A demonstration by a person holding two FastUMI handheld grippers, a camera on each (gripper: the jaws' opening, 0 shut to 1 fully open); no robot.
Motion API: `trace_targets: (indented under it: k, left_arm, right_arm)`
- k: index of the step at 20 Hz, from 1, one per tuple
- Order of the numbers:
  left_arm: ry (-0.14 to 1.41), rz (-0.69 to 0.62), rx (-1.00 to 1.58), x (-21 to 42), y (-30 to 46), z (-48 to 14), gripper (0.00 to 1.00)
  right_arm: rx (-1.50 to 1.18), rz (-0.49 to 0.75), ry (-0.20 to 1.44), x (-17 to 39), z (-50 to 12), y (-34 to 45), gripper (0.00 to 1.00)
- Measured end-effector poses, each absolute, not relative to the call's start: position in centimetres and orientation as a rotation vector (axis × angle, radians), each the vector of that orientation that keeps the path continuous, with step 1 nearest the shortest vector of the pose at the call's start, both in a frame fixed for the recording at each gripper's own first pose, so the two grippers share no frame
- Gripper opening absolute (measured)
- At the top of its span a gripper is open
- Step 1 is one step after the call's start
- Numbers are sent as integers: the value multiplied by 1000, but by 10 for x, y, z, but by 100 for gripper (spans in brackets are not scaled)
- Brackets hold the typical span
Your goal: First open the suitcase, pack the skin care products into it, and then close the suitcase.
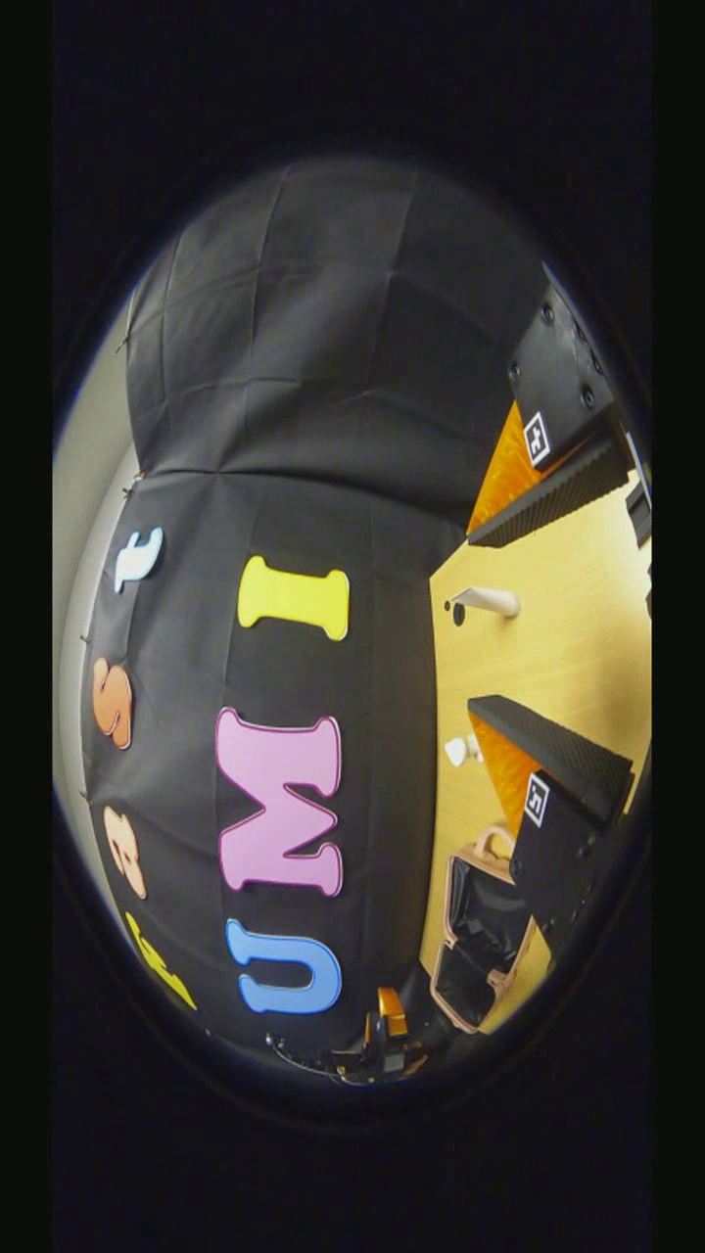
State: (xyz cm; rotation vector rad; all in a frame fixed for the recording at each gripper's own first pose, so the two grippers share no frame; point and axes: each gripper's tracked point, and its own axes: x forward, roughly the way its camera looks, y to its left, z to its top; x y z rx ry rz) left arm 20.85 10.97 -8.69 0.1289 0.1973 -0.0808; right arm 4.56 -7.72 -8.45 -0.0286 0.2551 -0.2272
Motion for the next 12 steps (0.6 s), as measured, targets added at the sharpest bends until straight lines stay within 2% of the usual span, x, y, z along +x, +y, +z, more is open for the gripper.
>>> trace_targets:
  k: [4,12]
  left_arm:
    - [178,-152,55,209,13,-104,97]
    - [357,-255,-5,198,-137,-235,98]
  right_arm:
    - [-13,-208,270,65,-100,-99,97]
    - [-15,-132,344,102,-147,-143,97]
